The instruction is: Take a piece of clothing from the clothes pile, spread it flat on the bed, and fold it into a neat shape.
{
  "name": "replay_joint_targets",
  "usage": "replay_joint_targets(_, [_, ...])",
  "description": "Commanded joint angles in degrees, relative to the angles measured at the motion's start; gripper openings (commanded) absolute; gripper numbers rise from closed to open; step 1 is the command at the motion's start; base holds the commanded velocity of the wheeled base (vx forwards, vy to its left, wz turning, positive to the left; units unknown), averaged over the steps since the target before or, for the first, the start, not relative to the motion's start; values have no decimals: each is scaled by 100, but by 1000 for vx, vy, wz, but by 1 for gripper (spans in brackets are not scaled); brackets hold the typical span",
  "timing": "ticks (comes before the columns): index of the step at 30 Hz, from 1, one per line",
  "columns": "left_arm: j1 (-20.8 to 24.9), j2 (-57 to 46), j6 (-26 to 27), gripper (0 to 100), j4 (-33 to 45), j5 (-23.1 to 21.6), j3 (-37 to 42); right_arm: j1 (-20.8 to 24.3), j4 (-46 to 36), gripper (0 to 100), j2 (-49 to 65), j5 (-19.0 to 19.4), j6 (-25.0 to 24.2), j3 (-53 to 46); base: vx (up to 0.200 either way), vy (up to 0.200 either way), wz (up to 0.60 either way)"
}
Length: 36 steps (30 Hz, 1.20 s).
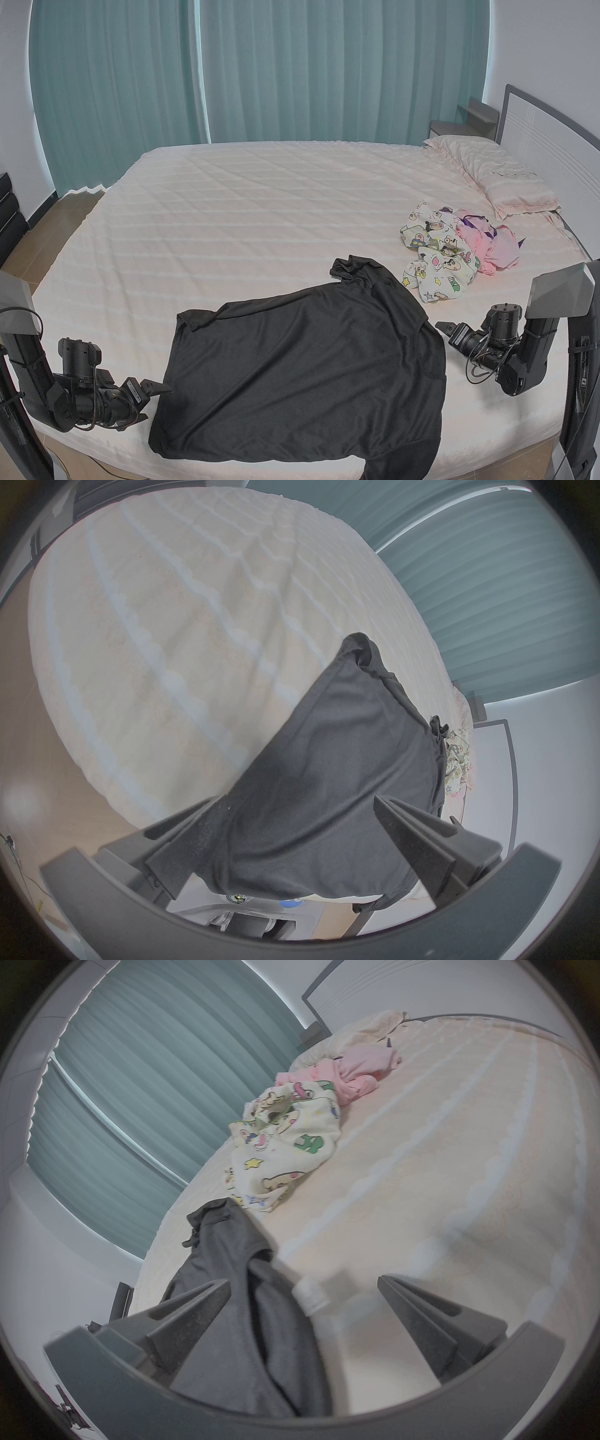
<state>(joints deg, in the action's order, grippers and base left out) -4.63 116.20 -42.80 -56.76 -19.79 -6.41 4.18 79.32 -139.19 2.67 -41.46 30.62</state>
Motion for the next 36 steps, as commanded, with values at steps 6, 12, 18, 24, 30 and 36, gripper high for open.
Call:
replay_joint_targets(6, [-3, 25, 26, 100, -2, 1, -9, 162, 22, 100, 463, -3, 15, -241, 0, 67, 0])
replay_joint_targets(12, [-3, 25, 0, 100, -11, 19, -36, 136, 22, 100, 560, -3, 68, -232, 0, 0, 0])
replay_joint_targets(18, [6, 17, -18, 100, -98, 10, 0, 144, 13, 100, 577, -3, 85, -241, 33, 0, 0])
replay_joint_targets(24, [33, 17, -18, 100, -125, 19, 8, 153, 13, 100, 604, -3, 94, -241, 167, 0, 0])
replay_joint_targets(30, [24, 25, -18, 100, -125, 19, 0, 162, -22, 100, 586, -3, 112, -241, 0, 0, 0])
replay_joint_targets(36, [33, -10, -79, 100, -125, 36, 0, 162, -31, 100, 551, -3, 129, -241, 0, 0, 0])
